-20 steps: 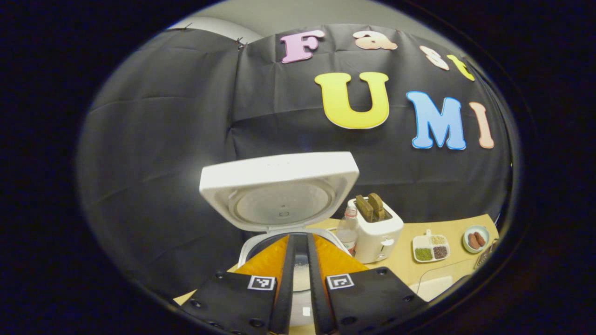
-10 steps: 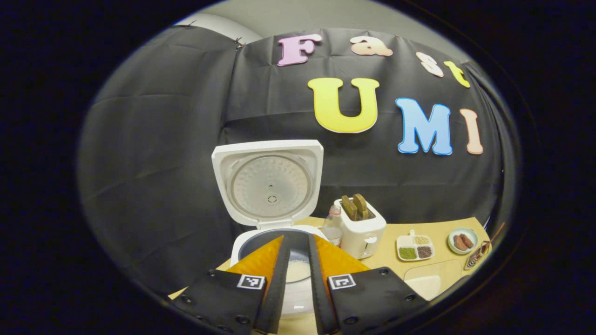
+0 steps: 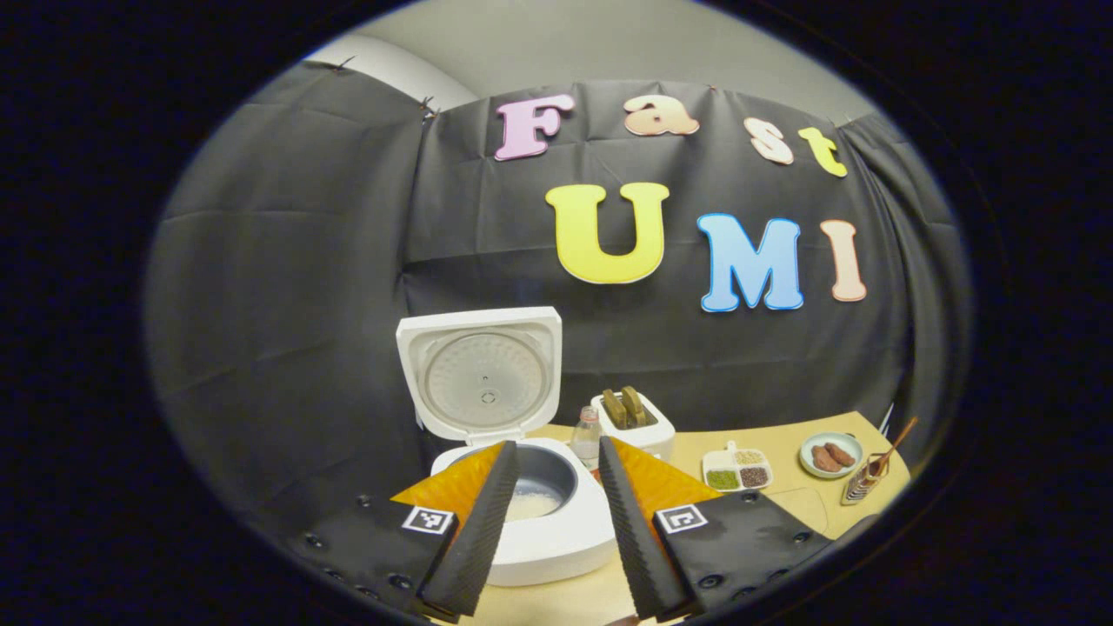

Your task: Close the left gripper, press the button to open the rice cooker; take a wooden spoon from the chopstick holder with the right hand, scoop a spoonful of rice and pour it into the rice cooker, then put the wooden spoon back into the chopstick holder.

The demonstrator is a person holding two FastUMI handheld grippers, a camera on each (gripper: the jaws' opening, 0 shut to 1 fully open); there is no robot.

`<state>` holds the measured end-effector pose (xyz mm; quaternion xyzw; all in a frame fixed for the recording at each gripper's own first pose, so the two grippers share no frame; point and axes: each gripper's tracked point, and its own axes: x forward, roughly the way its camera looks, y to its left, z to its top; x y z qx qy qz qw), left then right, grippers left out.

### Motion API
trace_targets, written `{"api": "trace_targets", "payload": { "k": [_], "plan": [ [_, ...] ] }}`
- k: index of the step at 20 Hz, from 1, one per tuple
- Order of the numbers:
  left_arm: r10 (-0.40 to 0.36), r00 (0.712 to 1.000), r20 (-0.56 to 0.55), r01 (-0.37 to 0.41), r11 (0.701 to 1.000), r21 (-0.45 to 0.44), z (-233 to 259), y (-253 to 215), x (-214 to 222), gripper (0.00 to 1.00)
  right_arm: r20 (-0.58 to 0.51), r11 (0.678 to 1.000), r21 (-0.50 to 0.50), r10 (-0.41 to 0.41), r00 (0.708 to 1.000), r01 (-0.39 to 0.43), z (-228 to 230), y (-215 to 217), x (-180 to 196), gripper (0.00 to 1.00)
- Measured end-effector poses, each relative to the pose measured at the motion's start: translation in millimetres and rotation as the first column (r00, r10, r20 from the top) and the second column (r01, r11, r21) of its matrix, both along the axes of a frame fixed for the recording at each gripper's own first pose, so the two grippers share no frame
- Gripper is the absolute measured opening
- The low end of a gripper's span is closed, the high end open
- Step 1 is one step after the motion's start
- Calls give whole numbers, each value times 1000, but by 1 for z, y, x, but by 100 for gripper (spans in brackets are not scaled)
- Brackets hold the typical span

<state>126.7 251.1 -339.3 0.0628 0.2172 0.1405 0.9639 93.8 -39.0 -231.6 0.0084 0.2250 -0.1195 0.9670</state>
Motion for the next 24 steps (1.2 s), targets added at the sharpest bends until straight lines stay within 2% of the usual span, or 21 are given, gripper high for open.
{"api": "trace_targets", "payload": {
  "k": [4,5,10,13,16,18,21,24],
  "plan": [
    [51,999,-12,-51,999,-6,20,-35,-24,77,-53,997,73,14,998,-10,-56,-35,9,92],
    [71,997,-13,-71,997,2,24,-42,-30,84,-62,995,96,12,998,-6,-70,-45,12,92],
    [145,986,-80,-144,989,20,31,-88,-67,89,-128,986,165,26,991,-5,-150,-83,32,92],
    [182,977,-110,-176,982,64,40,-108,-87,90,-175,973,231,34,984,8,-206,-96,39,92],
    [175,976,-130,-161,981,107,45,-134,-94,91,-218,960,279,38,975,25,-256,-102,47,92],
    [177,972,-152,-156,978,139,44,-142,-97,90,-239,951,305,30,970,46,-284,-104,54,88],
    [171,968,-186,-149,981,125,41,-163,-100,91,-251,922,378,14,968,85,-319,-97,68,88],
    [161,961,-224,-132,981,140,38,-174,-110,90,-281,909,402,10,960,108,-352,-88,83,88]
  ]
}}
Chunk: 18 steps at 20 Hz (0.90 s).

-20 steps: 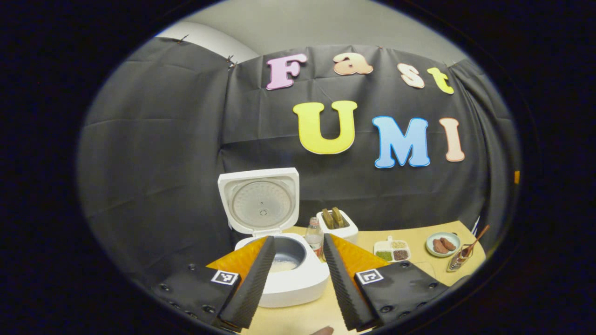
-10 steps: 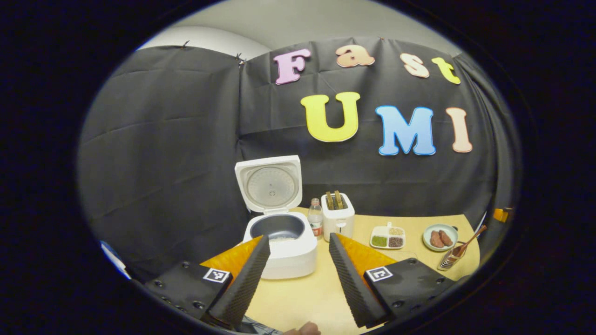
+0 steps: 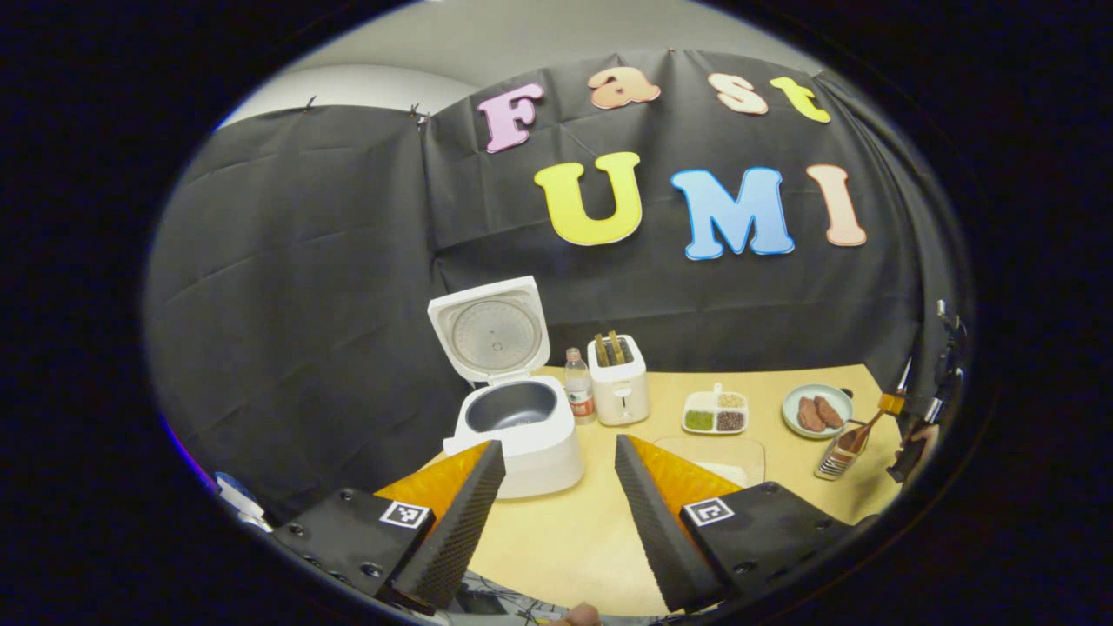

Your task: Close the left gripper, press the button to open the rice cooker; take a wooden spoon from the chopstick holder with the right hand, scoop a spoonful of rice and pour it into the rice cooker, then put the wooden spoon back into the chopstick holder.

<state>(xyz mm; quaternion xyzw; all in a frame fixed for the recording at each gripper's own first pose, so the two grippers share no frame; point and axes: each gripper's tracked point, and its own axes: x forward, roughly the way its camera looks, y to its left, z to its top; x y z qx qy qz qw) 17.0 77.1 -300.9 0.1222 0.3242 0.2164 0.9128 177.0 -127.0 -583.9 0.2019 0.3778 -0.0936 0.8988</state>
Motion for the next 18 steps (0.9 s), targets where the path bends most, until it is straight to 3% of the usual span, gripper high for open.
{"api": "trace_targets", "payload": {
  "k": [3,7,8,9,11,12,13,18],
  "plan": [
    [-6,1000,-15,6,1000,21,7,-2,-12,91,6,999,31,-21,1000,21,-12,8,14,81],
    [12,1000,-25,-11,1000,13,3,-1,-27,90,-31,998,36,-48,998,49,-23,8,14,49],
    [17,1000,-24,-17,1000,9,3,1,-31,91,-33,997,50,-52,998,53,-21,8,13,35],
    [24,1000,-19,-23,1000,6,5,4,-34,90,-24,997,67,-47,999,48,-18,12,15,30],
    [40,999,-3,-40,999,6,14,13,-40,91,-14,993,114,-17,1000,19,-12,22,19,29],
    [49,999,8,-49,999,5,16,18,-45,91,-13,993,117,-6,1000,8,-5,27,14,19],
    [55,998,19,-55,998,-2,18,21,-49,91,-4,994,107,19,1000,-19,-1,31,14,20],
    [59,995,84,-57,998,-32,31,43,-64,91,45,991,-27,132,990,-131,67,51,8,20]
  ]
}}
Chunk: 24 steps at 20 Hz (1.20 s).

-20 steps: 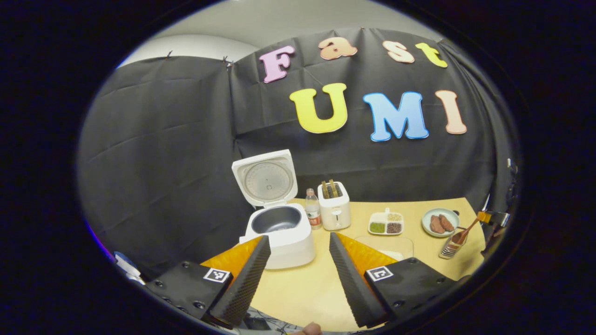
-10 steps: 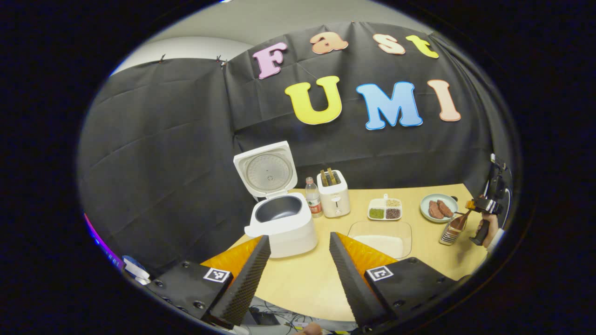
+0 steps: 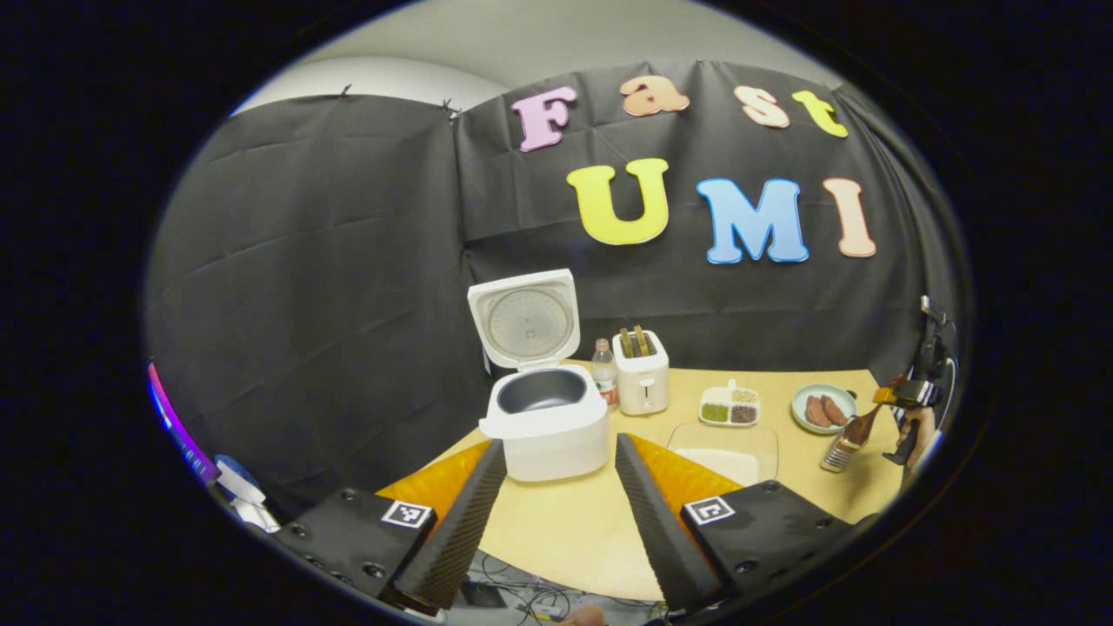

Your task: Close the left gripper, press the button to open the rice cooker; take a wooden spoon from the chopstick holder with the right hand, scoop a spoonful of rice and pour it into the rice cooker, then put the wooden spoon back into the chopstick holder.

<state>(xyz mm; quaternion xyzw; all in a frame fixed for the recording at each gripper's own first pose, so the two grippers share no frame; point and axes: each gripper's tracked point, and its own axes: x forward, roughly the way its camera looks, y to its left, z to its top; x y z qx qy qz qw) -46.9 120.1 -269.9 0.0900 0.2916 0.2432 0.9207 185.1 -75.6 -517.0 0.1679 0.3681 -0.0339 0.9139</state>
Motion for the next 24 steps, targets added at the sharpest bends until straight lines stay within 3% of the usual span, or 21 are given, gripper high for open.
{"api": "trace_targets", "payload": {
  "k": [2,5,11,15,19,24],
  "plan": [
    [-15,999,45,15,1000,-8,15,10,-7,91,47,997,-60,54,997,-51,41,16,1,19],
    [-35,994,107,38,999,-26,33,28,-21,91,83,992,-51,121,989,-117,88,61,-4,19],
    [-78,980,185,94,992,-84,38,60,-46,90,110,970,-56,239,965,-235,130,156,-25,19],
    [-70,976,204,91,992,-93,48,75,-49,90,75,935,-51,354,932,-351,116,218,-30,19],
    [4,988,154,7,998,-70,36,100,-49,90,18,904,-17,427,904,-426,72,264,-16,19],
    [83,993,82,-79,996,-42,17,102,-43,90,-52,877,-12,479,876,-480,11,291,-1,19]
  ]
}}
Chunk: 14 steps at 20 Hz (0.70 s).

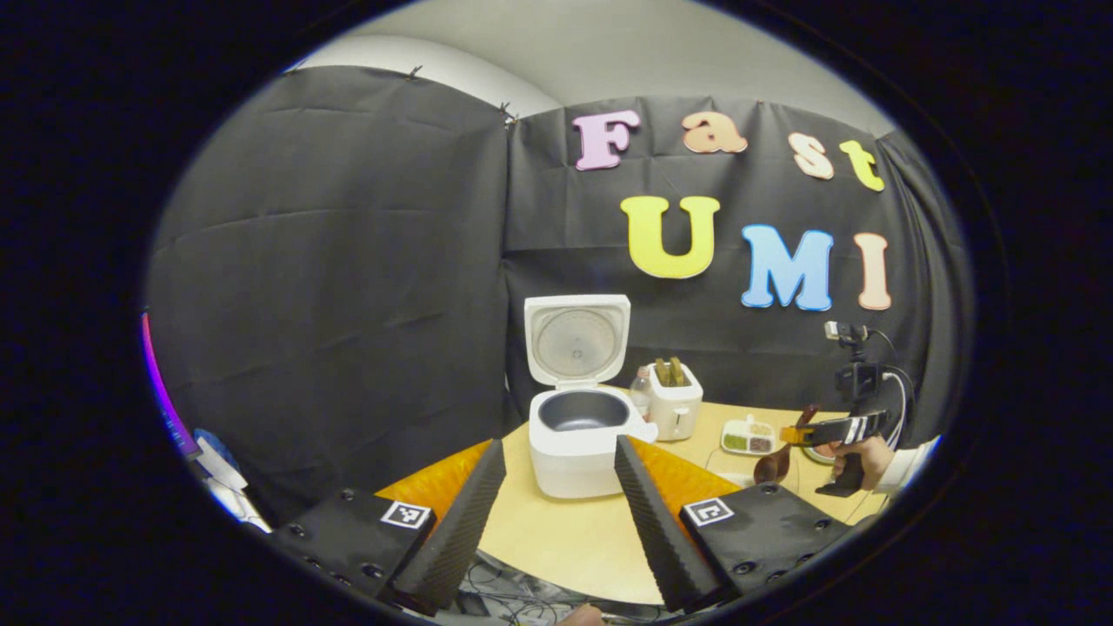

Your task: Close the left gripper, press the button to open the rice cooker; take a wooden spoon from the chopstick holder with the right hand, scoop a spoonful of rice and pour it into the rice cooker, then put the wooden spoon back into the chopstick holder.

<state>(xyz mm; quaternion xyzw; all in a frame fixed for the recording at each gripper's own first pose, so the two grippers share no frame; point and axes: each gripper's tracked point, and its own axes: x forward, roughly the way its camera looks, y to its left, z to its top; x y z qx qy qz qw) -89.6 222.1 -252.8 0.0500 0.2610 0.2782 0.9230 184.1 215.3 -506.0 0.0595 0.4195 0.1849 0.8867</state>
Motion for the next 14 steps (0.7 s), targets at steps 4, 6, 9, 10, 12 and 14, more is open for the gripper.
{"api": "trace_targets", "payload": {
  "k": [4,6,9,10,12,14],
  "plan": [
    [44,999,-23,-44,999,10,-5,-6,8,90,9,997,-77,26,1000,-25,-24,0,3,20],
    [62,997,-38,-61,998,18,-12,-5,7,90,5,996,-66,56,998,-56,-26,13,0,19],
    [85,996,-40,-84,996,11,-15,-8,8,90,-25,995,-44,88,996,-89,-33,37,-4,19],
    [93,995,-45,-92,996,19,-16,-7,6,90,-42,995,-31,97,994,-98,-35,46,-6,19],
    [100,994,-36,-99,994,38,-7,-6,4,90,-73,994,17,108,991,-107,-35,63,-9,19],
    [112,993,-31,-111,993,47,-5,-3,1,90,-111,992,69,112,987,-104,-36,76,-13,19]
  ]
}}
